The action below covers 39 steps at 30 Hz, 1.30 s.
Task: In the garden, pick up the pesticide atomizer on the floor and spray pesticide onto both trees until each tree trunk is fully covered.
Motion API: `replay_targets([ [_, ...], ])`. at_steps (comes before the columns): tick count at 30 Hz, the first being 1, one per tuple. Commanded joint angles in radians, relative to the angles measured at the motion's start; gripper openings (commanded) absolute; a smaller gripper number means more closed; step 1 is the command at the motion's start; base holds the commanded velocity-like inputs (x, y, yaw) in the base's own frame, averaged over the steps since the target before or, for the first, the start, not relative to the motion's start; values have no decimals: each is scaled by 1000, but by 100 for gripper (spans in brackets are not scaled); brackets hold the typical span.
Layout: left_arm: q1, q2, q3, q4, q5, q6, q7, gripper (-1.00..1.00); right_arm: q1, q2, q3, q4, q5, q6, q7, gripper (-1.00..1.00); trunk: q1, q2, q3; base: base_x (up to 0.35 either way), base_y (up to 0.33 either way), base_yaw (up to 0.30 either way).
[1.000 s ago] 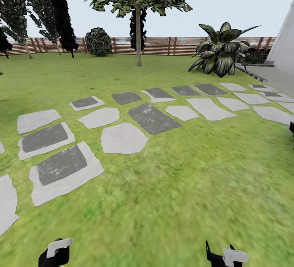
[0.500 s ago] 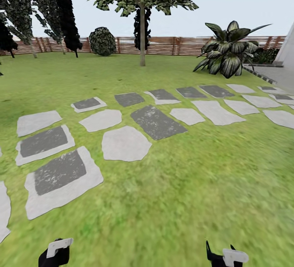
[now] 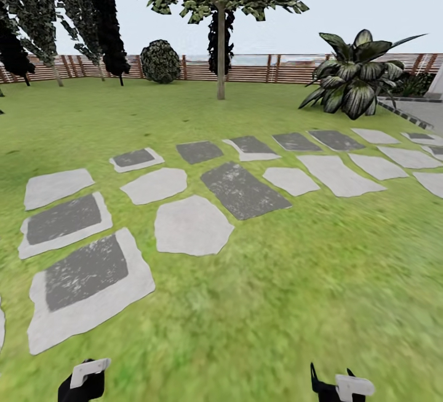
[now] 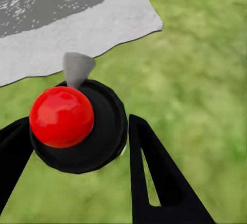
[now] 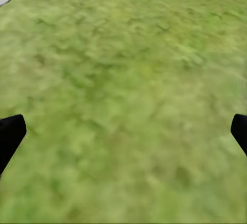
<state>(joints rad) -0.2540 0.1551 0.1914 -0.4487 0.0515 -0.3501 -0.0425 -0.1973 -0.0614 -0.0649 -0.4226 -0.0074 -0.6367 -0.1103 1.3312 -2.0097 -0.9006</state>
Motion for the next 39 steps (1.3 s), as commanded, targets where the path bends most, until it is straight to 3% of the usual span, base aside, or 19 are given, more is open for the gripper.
replay_targets([
  [1,-1,0,2,1,5,-3,-4,-100,-1,0,0,1,-1,-3,-2,100,0,0,-1,339,0,0],
  [39,-1,0,2,1,5,-3,-4,-100,-1,-2,2,1,3,-3,1,100,0,0,-1,339,0,0],
])
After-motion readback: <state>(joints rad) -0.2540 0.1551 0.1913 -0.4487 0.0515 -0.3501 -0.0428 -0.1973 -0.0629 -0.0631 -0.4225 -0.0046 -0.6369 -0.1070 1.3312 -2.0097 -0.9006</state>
